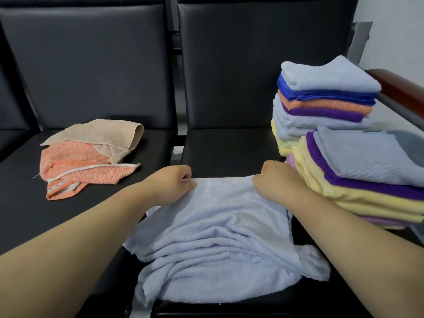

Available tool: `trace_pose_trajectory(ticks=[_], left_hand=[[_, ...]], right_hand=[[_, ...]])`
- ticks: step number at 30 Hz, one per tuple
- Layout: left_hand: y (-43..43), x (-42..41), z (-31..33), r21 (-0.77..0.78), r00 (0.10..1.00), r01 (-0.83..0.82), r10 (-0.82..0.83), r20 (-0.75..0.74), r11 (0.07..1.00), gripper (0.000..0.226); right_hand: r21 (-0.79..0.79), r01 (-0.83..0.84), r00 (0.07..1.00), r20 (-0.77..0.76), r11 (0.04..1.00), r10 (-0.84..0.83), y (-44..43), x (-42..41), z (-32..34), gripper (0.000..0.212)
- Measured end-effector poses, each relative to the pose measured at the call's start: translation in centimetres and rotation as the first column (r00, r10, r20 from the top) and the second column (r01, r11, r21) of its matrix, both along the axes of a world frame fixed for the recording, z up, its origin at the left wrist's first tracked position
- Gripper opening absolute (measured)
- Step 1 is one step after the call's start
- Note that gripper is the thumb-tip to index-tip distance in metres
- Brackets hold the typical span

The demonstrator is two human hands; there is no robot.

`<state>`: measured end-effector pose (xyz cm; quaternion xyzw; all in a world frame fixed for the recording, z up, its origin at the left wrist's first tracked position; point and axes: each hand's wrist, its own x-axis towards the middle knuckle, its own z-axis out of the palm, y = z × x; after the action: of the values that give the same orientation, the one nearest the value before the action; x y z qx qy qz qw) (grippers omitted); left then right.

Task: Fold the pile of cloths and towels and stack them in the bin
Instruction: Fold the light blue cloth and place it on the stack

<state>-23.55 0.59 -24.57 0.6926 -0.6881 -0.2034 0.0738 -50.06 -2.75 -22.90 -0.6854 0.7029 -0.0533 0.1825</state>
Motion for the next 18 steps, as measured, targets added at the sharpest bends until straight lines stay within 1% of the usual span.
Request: trace_pose_trajectory(ticks=[4, 8, 12, 14, 16, 18], left_hand=[[-0.4, 0.1, -0.7, -0.034, 0.998, -0.043, 0.042, -0.037, 0.998, 0.029], [-0.8, 0.1, -1.0, -0.046, 0.998, -0.053, 0.052, -0.035, 0.998, 0.029], [-1.1, 0.0, -0.9, -0.052, 0.998, -0.064, 0.064, -0.009, 0.997, 0.020], [-1.2, 0.0, -0.5, -0.008, 0.998, -0.065, 0.065, 0.001, 0.998, 0.020], [-1.3, 0.1, -0.1, 0.037, 0.999, -0.031, 0.030, 0.035, 0.999, 0.019], [-1.2, 0.2, 0.3, 0.034, 0.998, 0.003, -0.005, 0.062, 0.999, 0.017]], right_hand=[[0.003, 0.004, 0.999, -0.036, 1.000, -0.004, -0.7, 0.1, -0.4, 0.012], [-0.006, 0.008, 0.996, -0.094, 1.000, -0.009, -0.8, 0.3, -0.9, 0.011], [-0.004, 0.016, 0.998, -0.064, 1.000, -0.016, -0.7, 0.3, -0.8, 0.015], [-0.007, -0.015, 0.994, -0.106, 1.000, 0.014, -0.6, 0.3, -0.7, 0.016], [0.016, -0.067, 0.977, -0.200, 0.998, 0.068, -0.3, 0.3, -0.5, 0.007], [0.030, -0.078, 0.970, -0.227, 0.996, 0.083, -0.2, 0.3, -0.2, 0.004]])
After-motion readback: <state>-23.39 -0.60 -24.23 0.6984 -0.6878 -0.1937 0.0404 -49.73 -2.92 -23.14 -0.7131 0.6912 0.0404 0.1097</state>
